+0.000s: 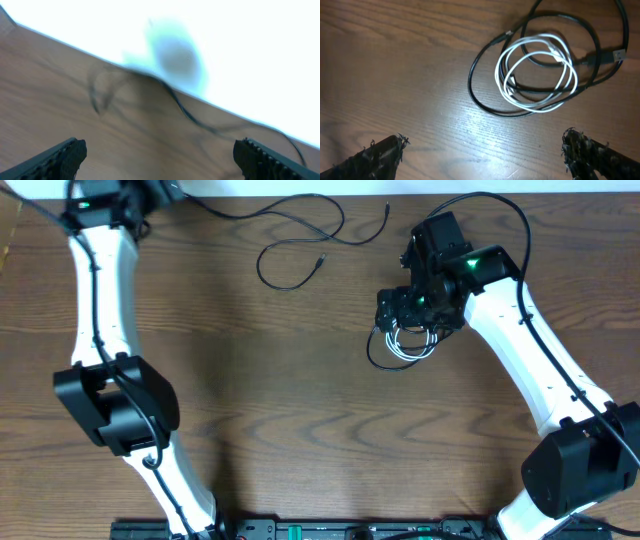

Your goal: Untangle cables

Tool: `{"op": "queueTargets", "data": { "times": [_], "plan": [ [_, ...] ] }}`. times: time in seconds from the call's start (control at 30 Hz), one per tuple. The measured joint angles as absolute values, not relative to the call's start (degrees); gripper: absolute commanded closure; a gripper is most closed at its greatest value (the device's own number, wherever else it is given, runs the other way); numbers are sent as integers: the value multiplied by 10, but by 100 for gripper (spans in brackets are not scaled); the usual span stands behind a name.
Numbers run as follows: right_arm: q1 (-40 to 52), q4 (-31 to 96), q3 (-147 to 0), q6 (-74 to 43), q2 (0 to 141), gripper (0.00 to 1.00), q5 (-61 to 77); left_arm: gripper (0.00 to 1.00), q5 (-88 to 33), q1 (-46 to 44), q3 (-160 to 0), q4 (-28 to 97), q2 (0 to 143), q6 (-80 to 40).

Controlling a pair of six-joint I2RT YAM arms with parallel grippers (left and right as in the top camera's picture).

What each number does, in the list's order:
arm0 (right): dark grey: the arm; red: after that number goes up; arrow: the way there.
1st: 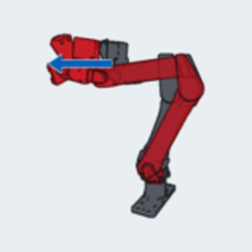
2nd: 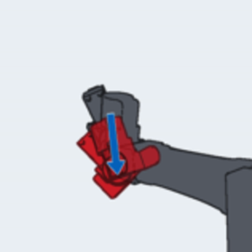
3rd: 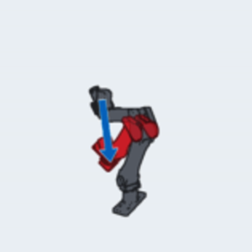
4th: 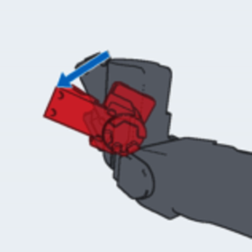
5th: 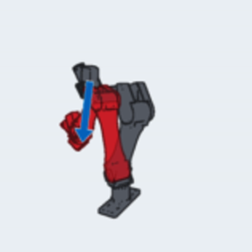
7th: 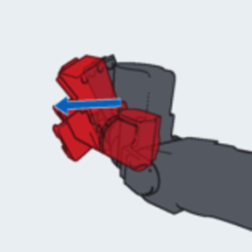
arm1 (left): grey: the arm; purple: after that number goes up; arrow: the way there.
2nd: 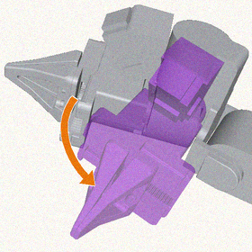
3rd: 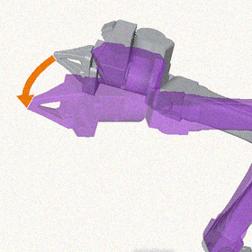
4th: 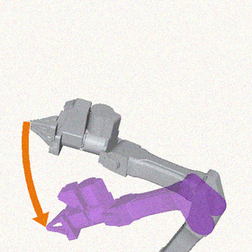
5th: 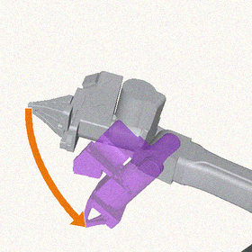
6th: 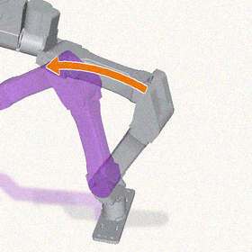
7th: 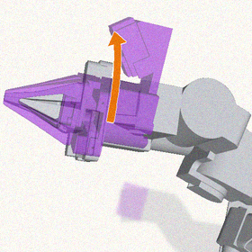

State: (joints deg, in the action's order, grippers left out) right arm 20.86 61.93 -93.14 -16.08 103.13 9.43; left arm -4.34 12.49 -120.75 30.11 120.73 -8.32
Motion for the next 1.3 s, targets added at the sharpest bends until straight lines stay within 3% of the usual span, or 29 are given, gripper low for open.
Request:
{"op": "queueTargets", "data": {
  "times": [0.57,0.77,0.97,1.0,1.03,1.13,1.3],
  "plan": [
    [209,593,-931,-161,1031,1,94,4,-27,177,-1206,87,1399,4],
    [209,593,-931,-161,1031,1,93,25,-26,188,-1206,36,1443,11],
    [209,593,-931,-161,1031,1,92,59,-26,196,-1206,8,1477,16],
    [209,593,-931,-161,1031,1,92,60,-26,198,-1206,8,1485,13],
    [209,593,-931,-161,1031,1,92,71,-27,201,-1206,8,1491,17],
    [209,593,-931,-161,1031,1,92,91,-26,210,-1206,3,1499,14],
    [209,593,-931,-162,1031,1,92,92,-26,227,-1206,-6,1499,15]
  ]
}}
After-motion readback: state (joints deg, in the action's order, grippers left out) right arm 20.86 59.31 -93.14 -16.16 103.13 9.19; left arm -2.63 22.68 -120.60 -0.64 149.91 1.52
